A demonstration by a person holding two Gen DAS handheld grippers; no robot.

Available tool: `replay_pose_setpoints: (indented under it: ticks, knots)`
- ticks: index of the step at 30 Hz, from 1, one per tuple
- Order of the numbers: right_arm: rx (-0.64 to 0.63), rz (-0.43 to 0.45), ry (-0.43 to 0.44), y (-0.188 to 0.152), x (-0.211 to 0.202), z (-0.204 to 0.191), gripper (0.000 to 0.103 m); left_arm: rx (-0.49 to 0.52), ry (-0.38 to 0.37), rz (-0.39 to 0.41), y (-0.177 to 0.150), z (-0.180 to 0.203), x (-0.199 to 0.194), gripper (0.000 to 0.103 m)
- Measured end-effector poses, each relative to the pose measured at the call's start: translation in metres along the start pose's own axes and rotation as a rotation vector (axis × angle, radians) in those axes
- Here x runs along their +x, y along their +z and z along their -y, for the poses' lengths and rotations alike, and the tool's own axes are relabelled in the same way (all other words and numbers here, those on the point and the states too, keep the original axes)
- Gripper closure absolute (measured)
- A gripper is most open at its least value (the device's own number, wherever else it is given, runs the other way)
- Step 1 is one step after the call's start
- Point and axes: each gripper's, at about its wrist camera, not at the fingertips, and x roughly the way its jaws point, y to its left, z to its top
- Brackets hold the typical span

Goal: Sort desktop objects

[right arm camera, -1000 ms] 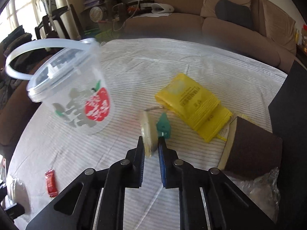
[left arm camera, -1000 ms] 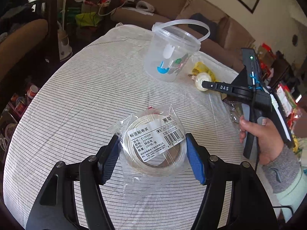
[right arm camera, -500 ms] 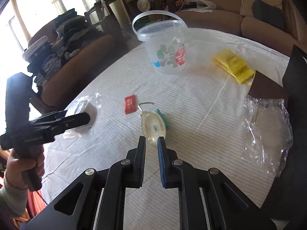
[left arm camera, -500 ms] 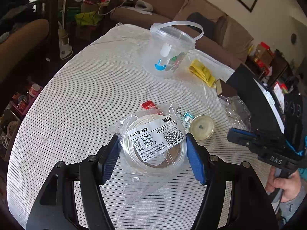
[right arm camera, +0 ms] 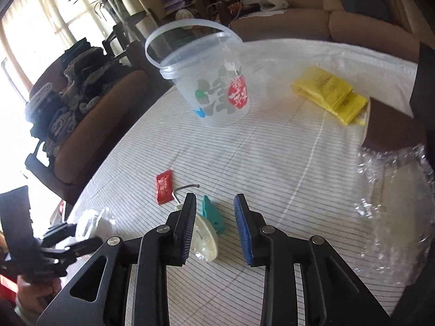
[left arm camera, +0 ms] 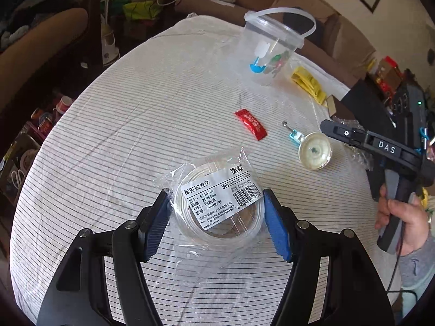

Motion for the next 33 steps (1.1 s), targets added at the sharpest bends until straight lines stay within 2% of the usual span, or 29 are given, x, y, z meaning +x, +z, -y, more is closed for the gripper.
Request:
replay_pose_setpoints:
  ticks: [4,10,12,13,14,17,19,21,23,25,28,31,33]
  knots:
    - [-0.068,-0.029,0.045,-0.015,-0.005,-0.024,0.072,0.008,0.014,0.001,-0.004,0.003,0.002,0.04]
    - [-0.215,-0.122,0.111,-0.068,-0.02,-0.076,0.072,0.037,0.024,0.02,-0.016,0.009,-0.011,0.04]
    - [-0.236,-0.098,0.101,-0.083,-0.038,-0.082,0.069,0.045,0.027,0.017,-0.024,0.009,-0.015,0.04]
    - [-0.236,-0.084,0.103,-0.088,-0.047,-0.083,0.062,0.048,0.031,0.014,-0.027,0.009,-0.016,0.04]
    - [-0.224,-0.079,0.109,-0.094,-0.054,-0.083,0.059,0.049,0.035,0.01,-0.031,0.009,-0.017,0.04]
    - [-0.18,-0.084,0.153,-0.104,-0.066,-0.079,0.059,0.051,0.027,0.005,-0.04,0.007,-0.019,0.039]
    - [-0.133,-0.059,0.144,-0.102,-0.07,-0.069,0.059,0.051,0.026,0.007,-0.042,0.007,-0.022,0.039]
    - [0.006,-0.02,0.167,-0.095,-0.071,-0.045,0.055,0.048,0.019,0.008,-0.044,0.008,-0.023,0.04]
    - [0.191,0.008,0.226,-0.091,-0.063,-0.014,0.048,0.049,0.021,0.013,-0.045,0.01,-0.022,0.039]
    - [0.296,0.014,0.269,-0.092,-0.049,0.004,0.048,0.052,0.025,0.016,-0.046,0.012,-0.021,0.039]
    - [0.28,0.008,0.243,-0.097,-0.037,-0.001,0.042,0.066,0.031,0.026,-0.048,0.015,-0.021,0.039]
    - [0.189,0.003,0.245,-0.1,-0.029,-0.021,0.038,0.081,0.038,0.038,-0.049,0.016,-0.019,0.038]
    - [0.11,-0.008,0.198,-0.1,-0.024,-0.035,0.038,0.079,0.032,0.044,-0.049,0.016,-0.019,0.037]
